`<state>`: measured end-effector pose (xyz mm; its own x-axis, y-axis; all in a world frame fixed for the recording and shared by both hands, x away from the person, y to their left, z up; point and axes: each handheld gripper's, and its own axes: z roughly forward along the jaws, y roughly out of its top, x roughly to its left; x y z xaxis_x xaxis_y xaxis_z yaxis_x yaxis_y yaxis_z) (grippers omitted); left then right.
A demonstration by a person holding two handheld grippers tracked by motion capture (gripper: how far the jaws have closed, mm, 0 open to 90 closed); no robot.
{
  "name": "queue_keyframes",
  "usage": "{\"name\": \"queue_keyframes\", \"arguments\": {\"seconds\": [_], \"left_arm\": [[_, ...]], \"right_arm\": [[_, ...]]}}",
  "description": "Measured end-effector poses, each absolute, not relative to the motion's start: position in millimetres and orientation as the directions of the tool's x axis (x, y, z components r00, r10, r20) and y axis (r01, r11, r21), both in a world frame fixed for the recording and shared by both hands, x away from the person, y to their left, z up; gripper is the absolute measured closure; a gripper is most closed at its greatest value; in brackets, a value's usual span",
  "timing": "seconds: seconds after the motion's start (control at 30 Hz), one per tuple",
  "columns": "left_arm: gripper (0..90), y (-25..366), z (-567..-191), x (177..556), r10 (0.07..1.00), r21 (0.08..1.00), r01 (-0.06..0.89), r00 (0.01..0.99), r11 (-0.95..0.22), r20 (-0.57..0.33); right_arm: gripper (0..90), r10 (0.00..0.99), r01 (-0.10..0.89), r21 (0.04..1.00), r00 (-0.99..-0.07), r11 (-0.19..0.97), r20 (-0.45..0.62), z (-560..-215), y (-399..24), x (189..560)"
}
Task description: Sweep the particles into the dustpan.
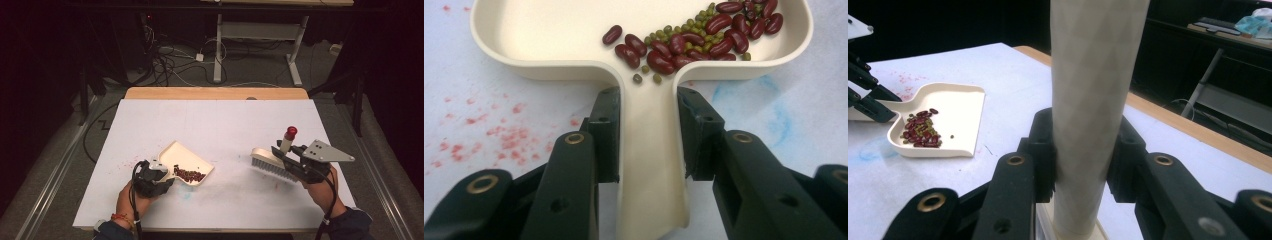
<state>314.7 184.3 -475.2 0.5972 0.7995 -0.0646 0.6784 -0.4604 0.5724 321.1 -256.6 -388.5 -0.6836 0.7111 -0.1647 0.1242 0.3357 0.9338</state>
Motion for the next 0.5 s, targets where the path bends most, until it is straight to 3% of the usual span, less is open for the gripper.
{"name": "queue_keyframes", "arguments": {"seconds": [0.5], "left_arm": [[63.7,210.8,-472.1,310.5,0.844,0.588,0.703,0.533,-0.401,-0.062]], "right_arm": [[70.0,0.643,0.192,0.909,-0.759,0.371,-0.102,-380.7,-289.8,297.8]]}}
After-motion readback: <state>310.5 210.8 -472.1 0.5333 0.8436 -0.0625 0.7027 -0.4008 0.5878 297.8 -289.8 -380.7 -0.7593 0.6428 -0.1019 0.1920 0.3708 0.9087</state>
